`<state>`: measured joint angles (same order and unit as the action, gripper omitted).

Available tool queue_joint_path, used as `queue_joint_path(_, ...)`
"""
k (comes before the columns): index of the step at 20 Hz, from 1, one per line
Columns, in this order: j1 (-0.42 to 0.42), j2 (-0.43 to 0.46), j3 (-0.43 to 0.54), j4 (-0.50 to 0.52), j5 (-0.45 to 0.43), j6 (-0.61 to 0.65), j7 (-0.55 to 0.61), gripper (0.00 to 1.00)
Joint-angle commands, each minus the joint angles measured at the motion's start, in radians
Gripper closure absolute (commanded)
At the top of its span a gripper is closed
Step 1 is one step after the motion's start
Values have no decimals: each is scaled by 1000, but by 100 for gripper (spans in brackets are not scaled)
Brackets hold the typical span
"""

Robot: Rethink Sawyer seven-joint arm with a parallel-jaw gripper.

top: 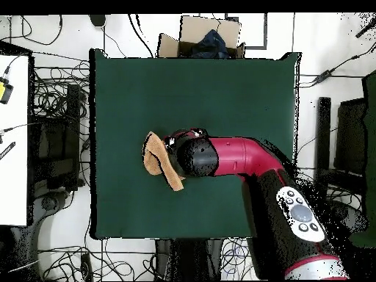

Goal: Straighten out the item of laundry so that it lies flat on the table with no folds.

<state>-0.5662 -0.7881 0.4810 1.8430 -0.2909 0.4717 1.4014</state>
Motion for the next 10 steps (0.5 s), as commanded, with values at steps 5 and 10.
queue_joint_path(5, 1, 45, 172, 71, -101, 28, -100, 0)
queue_joint_path(10, -16, 69, 199, 73, -123, 9, -93, 0)
